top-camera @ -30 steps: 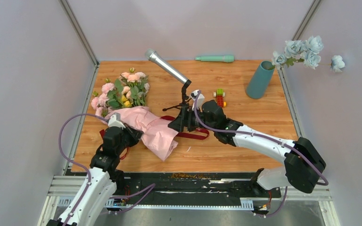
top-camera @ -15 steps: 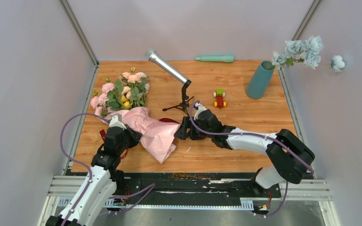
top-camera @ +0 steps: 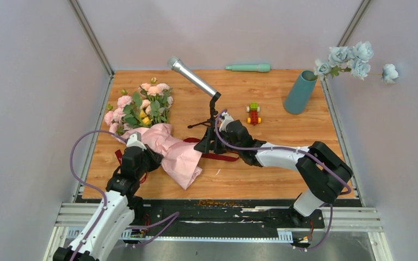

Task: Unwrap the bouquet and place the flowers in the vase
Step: Unfold the wrapping paper at the center of the board.

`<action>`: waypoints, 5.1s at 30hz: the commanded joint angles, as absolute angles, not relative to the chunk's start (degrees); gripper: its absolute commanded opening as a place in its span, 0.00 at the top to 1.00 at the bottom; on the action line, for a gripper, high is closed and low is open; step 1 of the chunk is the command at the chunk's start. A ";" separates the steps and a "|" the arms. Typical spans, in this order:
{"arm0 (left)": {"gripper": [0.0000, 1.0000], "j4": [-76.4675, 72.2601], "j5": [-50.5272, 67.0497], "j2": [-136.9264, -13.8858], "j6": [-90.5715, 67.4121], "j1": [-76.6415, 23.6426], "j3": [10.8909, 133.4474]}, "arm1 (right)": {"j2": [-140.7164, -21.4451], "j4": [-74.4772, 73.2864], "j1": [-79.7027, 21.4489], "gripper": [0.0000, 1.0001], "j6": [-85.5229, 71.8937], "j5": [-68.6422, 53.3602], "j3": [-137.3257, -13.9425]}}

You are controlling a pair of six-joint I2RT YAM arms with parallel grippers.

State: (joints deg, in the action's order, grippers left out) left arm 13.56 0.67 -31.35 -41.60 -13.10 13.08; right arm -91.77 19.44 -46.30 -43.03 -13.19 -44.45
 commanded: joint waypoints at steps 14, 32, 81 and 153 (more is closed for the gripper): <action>1.00 10.92 -0.50 -30.96 -39.35 -13.02 11.70 | -97.11 21.53 -45.74 0.50 -45.14 -16.93 -52.34; 1.00 -12.75 12.04 -52.52 -29.82 -13.01 15.85 | -87.10 15.20 -51.98 1.00 -16.73 -13.76 -54.78; 0.02 31.91 17.78 -26.52 -38.41 -13.01 32.27 | -95.01 15.38 -73.21 1.00 -6.01 -7.89 -61.96; 0.64 56.14 1.91 -20.62 -31.41 -13.01 40.78 | -84.13 -4.94 -58.83 1.00 -2.08 -0.99 -57.13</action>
State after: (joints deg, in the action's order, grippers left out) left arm 51.46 5.30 -21.19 -35.05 -13.13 36.49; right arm -90.63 -1.41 -58.85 -2.59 -11.66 -57.63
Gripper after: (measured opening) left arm 0.320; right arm 0.010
